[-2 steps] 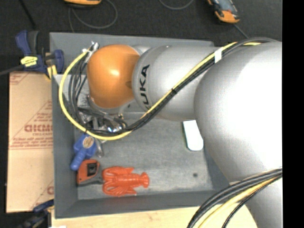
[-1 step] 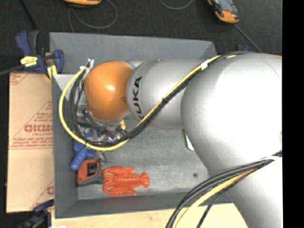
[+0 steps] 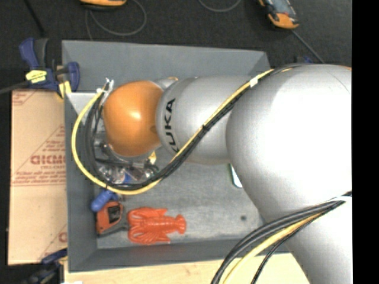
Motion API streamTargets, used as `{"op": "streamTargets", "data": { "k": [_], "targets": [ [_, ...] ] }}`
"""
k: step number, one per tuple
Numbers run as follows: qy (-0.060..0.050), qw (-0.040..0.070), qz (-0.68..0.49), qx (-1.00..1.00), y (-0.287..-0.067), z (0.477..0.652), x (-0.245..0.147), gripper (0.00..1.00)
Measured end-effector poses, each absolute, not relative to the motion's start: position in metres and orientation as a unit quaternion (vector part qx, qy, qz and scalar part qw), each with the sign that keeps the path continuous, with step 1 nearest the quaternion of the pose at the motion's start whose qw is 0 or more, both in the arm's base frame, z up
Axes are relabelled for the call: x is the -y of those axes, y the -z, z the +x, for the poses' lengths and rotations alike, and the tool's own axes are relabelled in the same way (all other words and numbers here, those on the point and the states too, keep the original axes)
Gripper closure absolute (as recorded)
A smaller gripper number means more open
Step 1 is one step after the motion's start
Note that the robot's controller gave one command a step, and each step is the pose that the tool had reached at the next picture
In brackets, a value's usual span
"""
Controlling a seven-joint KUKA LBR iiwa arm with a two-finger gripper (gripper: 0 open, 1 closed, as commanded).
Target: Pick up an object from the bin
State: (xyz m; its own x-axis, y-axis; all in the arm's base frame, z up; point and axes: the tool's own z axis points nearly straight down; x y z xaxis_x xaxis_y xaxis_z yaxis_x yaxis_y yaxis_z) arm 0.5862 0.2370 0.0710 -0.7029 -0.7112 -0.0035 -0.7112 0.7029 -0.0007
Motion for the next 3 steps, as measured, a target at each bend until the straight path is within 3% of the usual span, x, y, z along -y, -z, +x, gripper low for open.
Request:
{"op": "streamTargets", "data": {
  "k": [2,3],
  "targets": [
    [-0.001,0.001,-0.385,-0.923,-0.075,0.585,-0.237,1.0],
    [-0.001,-0.003,-0.384,-0.923,-0.091,0.584,-0.236,1.0]
  ]
}}
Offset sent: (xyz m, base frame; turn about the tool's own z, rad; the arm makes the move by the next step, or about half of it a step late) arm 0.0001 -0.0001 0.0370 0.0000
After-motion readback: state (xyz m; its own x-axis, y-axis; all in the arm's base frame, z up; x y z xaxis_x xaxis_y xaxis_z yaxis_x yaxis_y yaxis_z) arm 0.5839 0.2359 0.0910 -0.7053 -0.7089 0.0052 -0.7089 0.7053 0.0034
